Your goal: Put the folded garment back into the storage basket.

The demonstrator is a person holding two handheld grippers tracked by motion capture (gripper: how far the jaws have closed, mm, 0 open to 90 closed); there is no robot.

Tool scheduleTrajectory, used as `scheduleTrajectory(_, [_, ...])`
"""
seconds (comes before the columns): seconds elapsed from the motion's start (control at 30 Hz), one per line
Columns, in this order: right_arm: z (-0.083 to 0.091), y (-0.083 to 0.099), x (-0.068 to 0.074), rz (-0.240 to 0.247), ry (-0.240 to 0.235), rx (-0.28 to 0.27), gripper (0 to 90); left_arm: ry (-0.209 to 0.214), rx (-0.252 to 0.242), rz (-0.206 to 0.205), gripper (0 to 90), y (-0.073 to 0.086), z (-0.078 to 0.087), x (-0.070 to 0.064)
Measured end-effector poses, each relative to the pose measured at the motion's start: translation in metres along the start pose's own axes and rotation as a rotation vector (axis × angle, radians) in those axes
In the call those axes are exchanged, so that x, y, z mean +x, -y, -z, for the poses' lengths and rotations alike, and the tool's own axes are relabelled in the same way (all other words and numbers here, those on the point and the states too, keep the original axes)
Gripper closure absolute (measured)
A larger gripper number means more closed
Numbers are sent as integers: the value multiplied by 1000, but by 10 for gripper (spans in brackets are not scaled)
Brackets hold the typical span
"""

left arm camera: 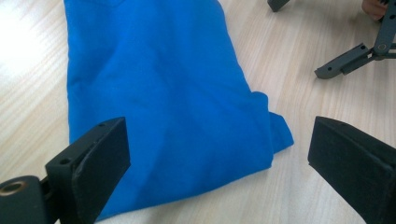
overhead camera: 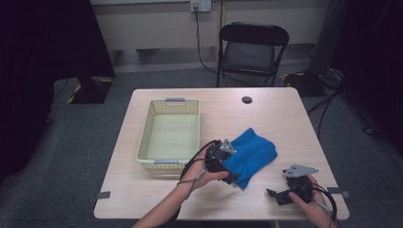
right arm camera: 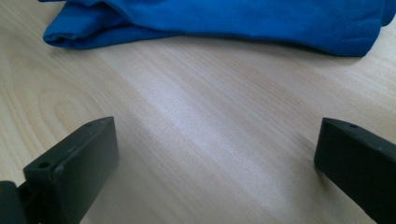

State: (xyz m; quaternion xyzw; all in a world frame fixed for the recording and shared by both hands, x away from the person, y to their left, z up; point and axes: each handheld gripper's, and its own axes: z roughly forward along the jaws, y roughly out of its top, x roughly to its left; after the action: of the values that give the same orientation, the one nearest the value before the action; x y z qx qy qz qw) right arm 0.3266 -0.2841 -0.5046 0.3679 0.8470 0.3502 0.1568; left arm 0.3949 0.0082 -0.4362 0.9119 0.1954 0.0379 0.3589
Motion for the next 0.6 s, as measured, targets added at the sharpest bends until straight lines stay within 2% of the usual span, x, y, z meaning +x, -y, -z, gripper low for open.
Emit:
scheduleTrajectory(0.2, [0,0,0,0,0,0,0,-17,12,-17,48,-11,-7,0])
scheduleTrajectory(0.27, [0,0,0,0,0,0,0,18,-25,22,53,-14,-9,1])
scheduleTrajectory(0.3, [0,0,0,0,0,0,0,19,-32,32,55,-15,-10,2])
scheduleTrajectory(0.37, [0,0,0,0,0,0,0,-17,-16,10,49,-18,-13,3])
scheduleTrajectory(0.47, [0,0,0,0,0,0,0,-6,-19,27,49,-20,-19,5])
scheduleTrajectory(0.6, [0,0,0,1,0,0,0,-8,-10,23,50,-24,-26,7])
